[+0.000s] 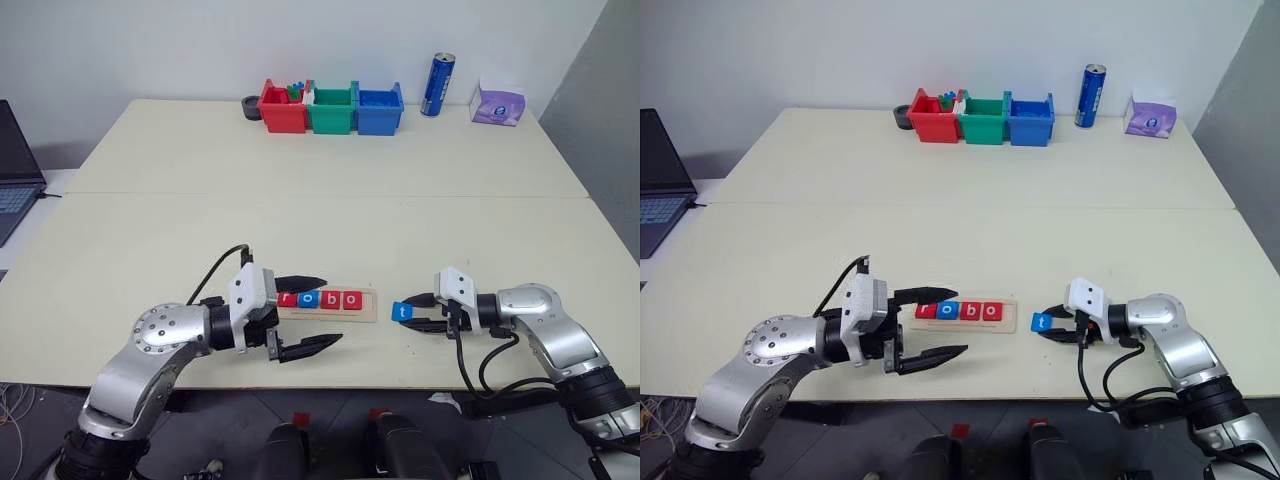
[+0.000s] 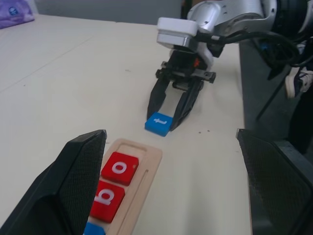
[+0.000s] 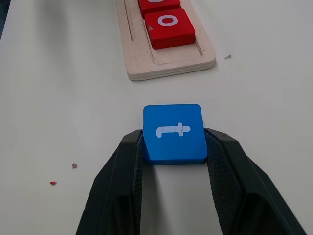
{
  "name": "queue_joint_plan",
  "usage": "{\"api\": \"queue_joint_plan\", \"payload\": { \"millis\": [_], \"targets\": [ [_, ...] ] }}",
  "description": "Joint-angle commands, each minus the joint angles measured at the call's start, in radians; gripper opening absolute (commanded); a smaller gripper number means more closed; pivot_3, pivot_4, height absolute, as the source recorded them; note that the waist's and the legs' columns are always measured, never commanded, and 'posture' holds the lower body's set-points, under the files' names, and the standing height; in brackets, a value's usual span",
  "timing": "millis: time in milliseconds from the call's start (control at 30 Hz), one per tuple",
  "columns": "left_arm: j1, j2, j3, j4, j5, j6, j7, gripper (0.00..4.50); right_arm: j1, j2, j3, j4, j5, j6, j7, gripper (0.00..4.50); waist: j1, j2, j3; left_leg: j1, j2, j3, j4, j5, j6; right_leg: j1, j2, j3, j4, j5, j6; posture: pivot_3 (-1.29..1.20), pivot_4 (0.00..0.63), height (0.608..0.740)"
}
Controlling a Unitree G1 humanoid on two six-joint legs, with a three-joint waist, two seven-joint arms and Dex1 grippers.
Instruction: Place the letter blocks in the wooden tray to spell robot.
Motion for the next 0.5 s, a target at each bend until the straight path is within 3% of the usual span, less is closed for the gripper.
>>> {"api": "queue_joint_plan", "payload": {
  "millis": [33, 267, 500],
  "targets": [
    [0.076, -0.004, 0.049, -0.037, -0.004, -0.046, 0.020, 4.50, -0.015, 0.014, -0.026, -0.087, 0.046, 0.065, -0.011, 1.47, -0.001, 0.000, 0.000, 0.000, 0.000, 0.000, 0.000, 0.000, 0.000, 0.000, 0.000, 0.000, 0.000, 0.000, 0.000, 0.00, 0.150, 0.740],
    [0.258, -0.003, 0.118, -0.091, -0.008, -0.098, 0.039, 4.50, -0.049, 0.041, -0.006, -0.159, 0.061, 0.131, -0.021, 1.47, 0.001, 0.000, 0.000, 0.001, 0.001, -0.001, 0.000, 0.000, 0.000, 0.000, 0.000, 0.001, 0.001, 0.000, 0.000, 0.00, 0.150, 0.740],
    [0.287, -0.009, 0.136, -0.081, 0.003, -0.137, 0.063, 4.50, -0.106, 0.071, 0.038, -0.099, 0.015, 0.095, -0.018, 1.47, 0.003, 0.000, 0.000, 0.001, 0.000, -0.001, 0.001, 0.000, 0.000, 0.001, -0.001, 0.000, 0.001, 0.000, 0.000, 0.00, 0.150, 0.740]
  ]
}}
